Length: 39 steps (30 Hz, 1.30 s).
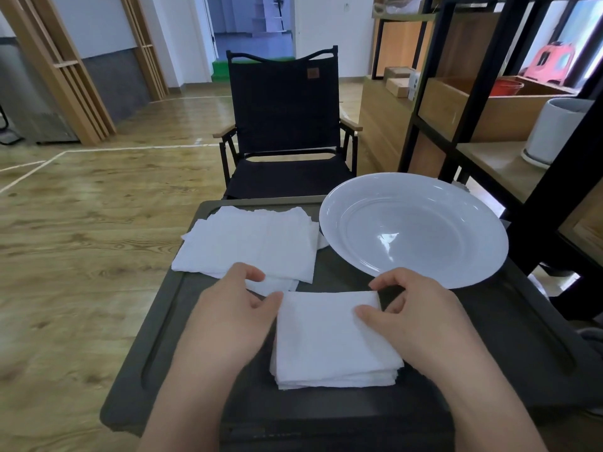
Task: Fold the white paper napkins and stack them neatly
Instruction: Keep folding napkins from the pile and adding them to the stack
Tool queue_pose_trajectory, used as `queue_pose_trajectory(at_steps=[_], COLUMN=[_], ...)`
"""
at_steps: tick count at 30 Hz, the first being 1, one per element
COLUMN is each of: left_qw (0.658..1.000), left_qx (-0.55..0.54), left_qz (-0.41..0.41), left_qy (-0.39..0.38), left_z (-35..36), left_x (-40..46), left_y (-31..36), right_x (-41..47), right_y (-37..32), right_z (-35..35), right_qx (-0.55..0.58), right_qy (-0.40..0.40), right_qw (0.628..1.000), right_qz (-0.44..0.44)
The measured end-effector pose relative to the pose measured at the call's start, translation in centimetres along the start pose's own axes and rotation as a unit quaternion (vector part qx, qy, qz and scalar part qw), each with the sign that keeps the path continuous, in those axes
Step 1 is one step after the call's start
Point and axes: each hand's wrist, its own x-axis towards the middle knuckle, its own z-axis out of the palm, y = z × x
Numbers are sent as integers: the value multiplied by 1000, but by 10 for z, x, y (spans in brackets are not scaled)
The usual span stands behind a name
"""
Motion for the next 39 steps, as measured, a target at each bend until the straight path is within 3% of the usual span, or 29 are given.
queue_pose_trajectory(at_steps=[2, 4, 8, 16, 22, 29, 34, 39], left_qw=[996, 990, 976, 973, 953, 955, 978, 946], left_qx=[41, 74, 140, 141, 216, 142, -13, -178], left_qz=[2, 42, 152, 175, 209, 251, 146, 146], left_qy=[80, 112, 69, 45, -27, 62, 152, 228], left_z=[-2, 0, 8, 12, 19, 17, 8, -6], left_x=[9, 19, 31, 32, 33, 36, 22, 10], left_y=[-10, -21, -32, -38, -28, -31, -20, -7], right_x=[0, 0, -1, 0, 1, 2, 0, -2], right_y=[-1, -1, -4, -4, -4, -3, -4, -8], right_z=[-3, -6, -7, -7, -5, -3, -2, -2], right_qx=[15, 42, 84, 105, 110, 129, 144, 159], right_qy=[31, 57, 53, 28, 28, 20, 18, 19], right_qw=[999, 997, 994, 993, 992, 990, 987, 983], right_qz=[-14, -28, -41, -45, -57, -61, -68, -90])
